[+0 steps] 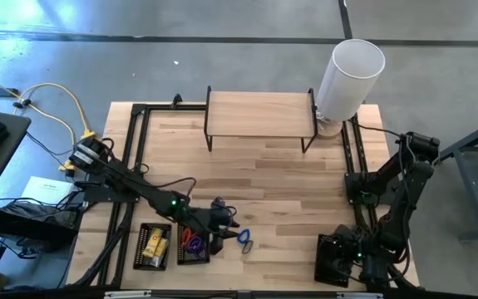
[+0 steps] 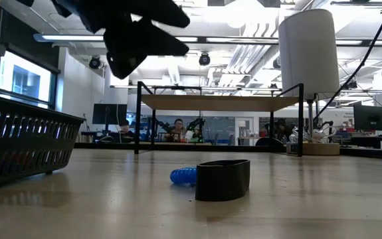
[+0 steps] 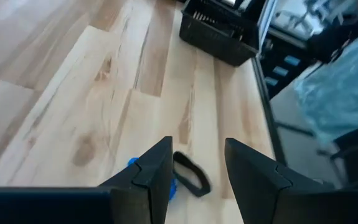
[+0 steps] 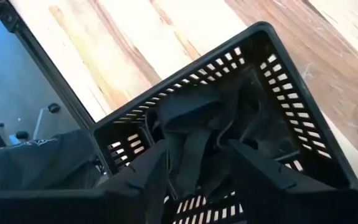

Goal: Pick & Place Office Desk Supplies
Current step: Put the blue spring key chain into the middle black basket

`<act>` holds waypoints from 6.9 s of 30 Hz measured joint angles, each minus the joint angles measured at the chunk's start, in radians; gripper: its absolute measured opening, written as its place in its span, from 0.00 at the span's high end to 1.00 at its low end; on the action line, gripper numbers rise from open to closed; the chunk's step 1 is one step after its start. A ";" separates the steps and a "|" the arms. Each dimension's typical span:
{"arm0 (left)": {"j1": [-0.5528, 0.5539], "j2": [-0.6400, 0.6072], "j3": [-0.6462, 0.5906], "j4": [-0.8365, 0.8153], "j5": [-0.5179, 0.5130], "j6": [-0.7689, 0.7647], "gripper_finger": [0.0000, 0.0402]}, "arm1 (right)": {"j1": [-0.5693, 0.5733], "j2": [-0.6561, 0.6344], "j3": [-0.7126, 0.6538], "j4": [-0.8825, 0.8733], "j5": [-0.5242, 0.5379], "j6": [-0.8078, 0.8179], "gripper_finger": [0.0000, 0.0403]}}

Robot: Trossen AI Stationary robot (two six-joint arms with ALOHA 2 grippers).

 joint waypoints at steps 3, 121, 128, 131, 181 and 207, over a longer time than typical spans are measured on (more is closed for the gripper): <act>-0.001 0.000 0.000 0.000 -0.011 0.069 0.65 | 0.000 0.000 0.000 0.007 0.005 -0.006 0.61; 0.050 0.463 0.452 -0.738 0.099 0.066 0.95 | -0.040 0.010 0.001 0.081 0.178 -0.137 0.61; 0.062 0.438 0.454 -0.747 0.117 -0.022 0.99 | -0.040 0.010 0.001 0.081 0.180 -0.137 0.61; 0.059 0.393 0.468 -0.762 0.101 -0.023 0.99 | -0.040 0.010 0.001 0.081 0.181 -0.137 0.61; -0.153 0.264 0.719 -1.609 0.202 -0.209 0.97 | -0.122 0.010 0.001 0.152 0.184 -0.189 0.61; -0.146 0.264 0.719 -1.655 0.129 -0.202 0.94 | -0.348 0.010 0.001 0.419 0.179 -0.607 0.61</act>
